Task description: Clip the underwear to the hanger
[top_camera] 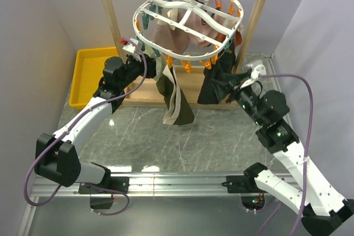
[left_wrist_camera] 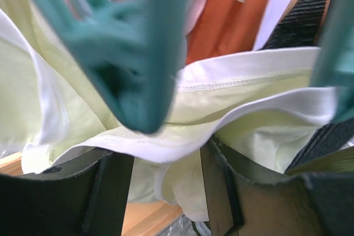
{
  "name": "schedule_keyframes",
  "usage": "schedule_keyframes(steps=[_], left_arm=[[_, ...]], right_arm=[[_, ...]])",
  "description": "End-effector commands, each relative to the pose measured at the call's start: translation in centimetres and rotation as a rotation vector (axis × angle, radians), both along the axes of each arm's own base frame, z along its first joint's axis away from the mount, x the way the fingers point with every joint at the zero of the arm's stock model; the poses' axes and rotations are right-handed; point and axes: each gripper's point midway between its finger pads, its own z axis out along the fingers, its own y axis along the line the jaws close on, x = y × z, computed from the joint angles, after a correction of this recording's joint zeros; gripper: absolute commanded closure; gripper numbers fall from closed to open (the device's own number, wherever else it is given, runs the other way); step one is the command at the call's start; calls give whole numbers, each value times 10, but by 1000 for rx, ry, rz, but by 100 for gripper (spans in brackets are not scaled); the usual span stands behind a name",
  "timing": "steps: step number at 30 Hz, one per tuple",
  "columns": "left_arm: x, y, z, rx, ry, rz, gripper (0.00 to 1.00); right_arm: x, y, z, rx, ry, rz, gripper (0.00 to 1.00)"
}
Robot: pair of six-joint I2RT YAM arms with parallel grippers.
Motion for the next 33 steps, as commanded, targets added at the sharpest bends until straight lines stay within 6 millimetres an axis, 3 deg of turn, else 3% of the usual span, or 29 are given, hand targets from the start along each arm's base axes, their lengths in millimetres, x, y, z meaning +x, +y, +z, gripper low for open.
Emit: schedule_keyframes(steps=[1, 3, 4, 8, 12, 25, 33], left_arm=[[-2, -3, 35, -25, -92, -28, 46], [-3, -3, 36, -20, -97, -31, 46], [-3, -3, 34, -17, -98, -31, 46], [-5, -2, 36, -18, -105, -32, 46], [-8, -2, 39, -19, -117, -39, 46], [-12, 2, 37, -9, -112, -42, 46], [-32, 14, 37, 5, -111, -77, 46]], right_arm=[[13, -5, 33, 45, -27, -21, 41], [21, -5, 39, 52, -33, -24, 44], [19, -3, 51, 62, -60, -7, 45], [20, 10, 61, 78, -62, 63, 50], [27, 20, 56, 90, -20, 97, 50], [51, 30, 72, 97, -77, 86, 47], [53, 33, 71, 89, -76, 98, 50]])
